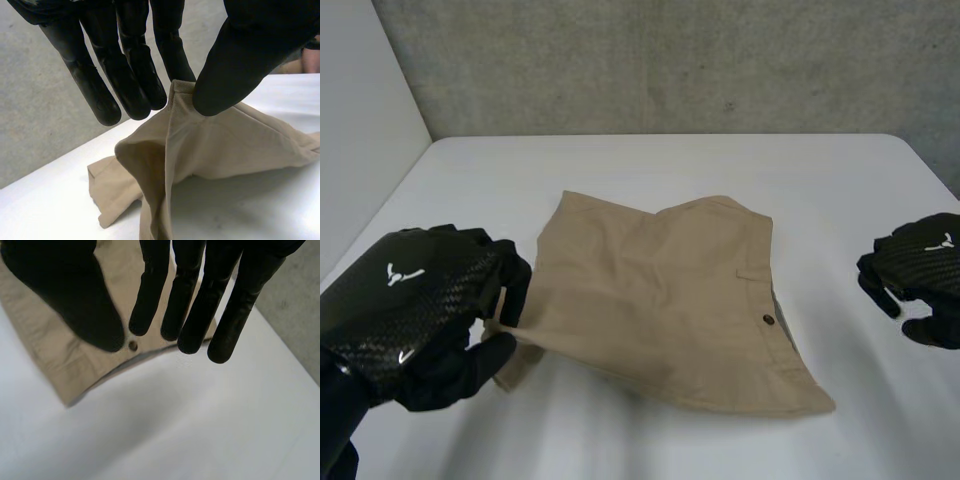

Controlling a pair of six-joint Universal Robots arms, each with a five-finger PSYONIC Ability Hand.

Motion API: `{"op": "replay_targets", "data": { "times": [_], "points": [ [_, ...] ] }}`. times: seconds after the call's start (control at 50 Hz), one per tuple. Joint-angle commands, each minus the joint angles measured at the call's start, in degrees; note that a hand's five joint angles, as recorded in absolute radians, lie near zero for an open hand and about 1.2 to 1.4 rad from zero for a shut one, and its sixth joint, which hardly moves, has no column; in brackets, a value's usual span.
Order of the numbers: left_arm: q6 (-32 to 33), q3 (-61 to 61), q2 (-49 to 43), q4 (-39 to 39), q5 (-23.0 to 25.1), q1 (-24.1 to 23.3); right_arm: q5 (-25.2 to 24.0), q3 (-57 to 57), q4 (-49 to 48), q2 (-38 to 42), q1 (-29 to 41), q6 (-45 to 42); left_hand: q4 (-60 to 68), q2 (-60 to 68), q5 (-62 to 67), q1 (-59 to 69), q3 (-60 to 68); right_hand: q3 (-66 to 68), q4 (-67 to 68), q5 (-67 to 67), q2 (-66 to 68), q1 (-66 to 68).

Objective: Fold the shorts.

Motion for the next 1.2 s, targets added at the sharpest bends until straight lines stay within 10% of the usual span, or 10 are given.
{"op": "replay_targets", "data": {
  "times": [0.02,0.16,0.62,0.72,0.82,1.04,1.2],
  "points": [
    [0.03,-0.36,-8.45,6.67,-0.24,3.79,-5.01,7.43,-14.10,4.59,0.85,18.30,11.24,11.53,15.65,15.82,11.80,-29.57,-30.31,-30.14,-29.39,-20.11],
    [-0.15,2.27,-15.83,13.01,-0.77,4.05,-4.13,14.38,-25.04,8.03,5.24,32.16,11.24,11.53,15.65,15.82,11.80,-38.51,-39.26,-39.09,-38.34,-29.05],
    [-0.06,11.41,-27.88,14.68,-3.49,6.68,7.99,22.83,-41.48,21.65,14.21,32.51,11.24,11.53,15.65,15.82,11.80,-29.79,-30.53,-30.36,-29.61,-20.32],
    [0.03,11.77,-27.88,15.38,-3.58,7.92,8.43,22.66,-45.77,22.10,13.78,32.69,11.24,11.53,15.65,15.82,11.80,16.83,16.09,16.25,17.01,26.29],
    [0.03,11.50,-27.88,15.47,-3.76,8.01,10.89,21.60,-48.87,18.68,13.95,33.13,11.24,11.53,15.65,15.82,11.80,16.93,16.19,16.35,17.11,26.39],
    [0.12,8.96,-23.85,14.51,-3.67,7.83,11.07,15.19,-36.58,5.41,14.74,31.90,11.24,11.53,15.65,15.82,11.80,16.93,16.19,16.35,17.11,26.39],
    [0.03,7.64,-19.27,12.32,-2.88,7.31,10.63,4.47,-12.50,-0.49,12.46,15.92,11.24,11.53,15.65,15.82,11.80,16.93,16.19,16.35,17.11,26.39]
  ]
}}
